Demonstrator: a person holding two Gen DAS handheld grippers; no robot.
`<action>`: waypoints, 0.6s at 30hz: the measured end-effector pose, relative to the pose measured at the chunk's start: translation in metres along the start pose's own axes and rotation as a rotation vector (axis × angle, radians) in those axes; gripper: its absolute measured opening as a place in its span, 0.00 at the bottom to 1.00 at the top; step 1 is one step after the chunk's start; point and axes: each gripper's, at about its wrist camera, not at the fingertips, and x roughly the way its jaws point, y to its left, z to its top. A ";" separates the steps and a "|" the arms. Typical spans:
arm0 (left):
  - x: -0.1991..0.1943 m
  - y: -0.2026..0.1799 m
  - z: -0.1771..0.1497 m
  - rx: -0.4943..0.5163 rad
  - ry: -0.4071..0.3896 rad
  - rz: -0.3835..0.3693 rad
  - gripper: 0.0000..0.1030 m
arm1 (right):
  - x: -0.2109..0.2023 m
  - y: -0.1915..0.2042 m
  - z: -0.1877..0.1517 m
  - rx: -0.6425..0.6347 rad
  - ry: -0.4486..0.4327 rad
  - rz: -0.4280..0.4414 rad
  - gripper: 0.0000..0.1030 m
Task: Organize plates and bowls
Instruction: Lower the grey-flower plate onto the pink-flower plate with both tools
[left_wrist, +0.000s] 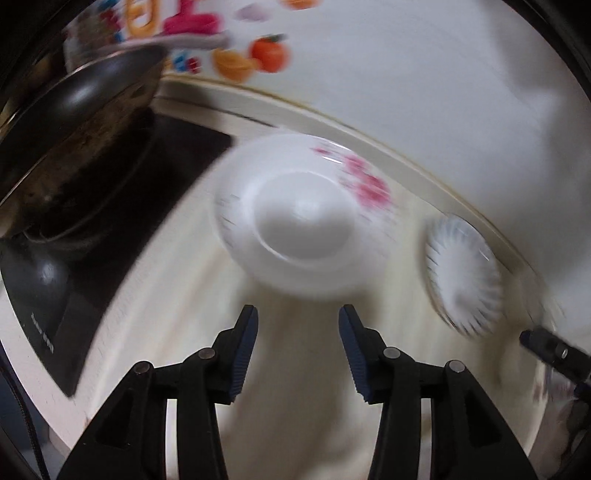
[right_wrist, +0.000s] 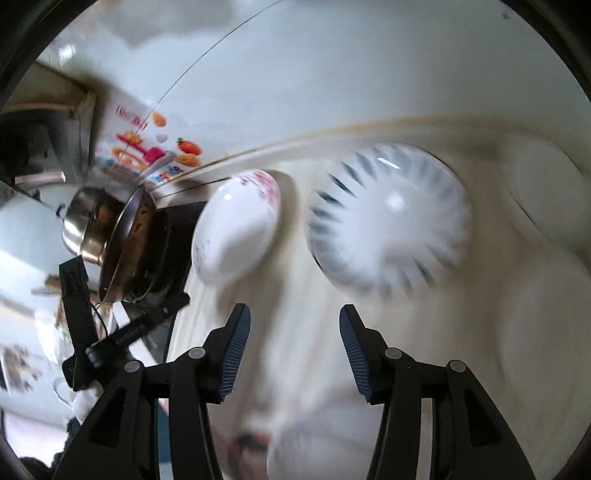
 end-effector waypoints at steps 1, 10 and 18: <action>0.009 0.008 0.008 -0.026 -0.003 0.017 0.42 | 0.018 0.008 0.018 -0.024 0.011 0.000 0.52; 0.071 0.046 0.045 -0.130 0.044 0.127 0.42 | 0.160 0.044 0.126 -0.180 0.066 -0.056 0.41; 0.084 0.055 0.055 -0.153 -0.002 0.082 0.25 | 0.217 0.042 0.140 -0.178 0.098 -0.051 0.13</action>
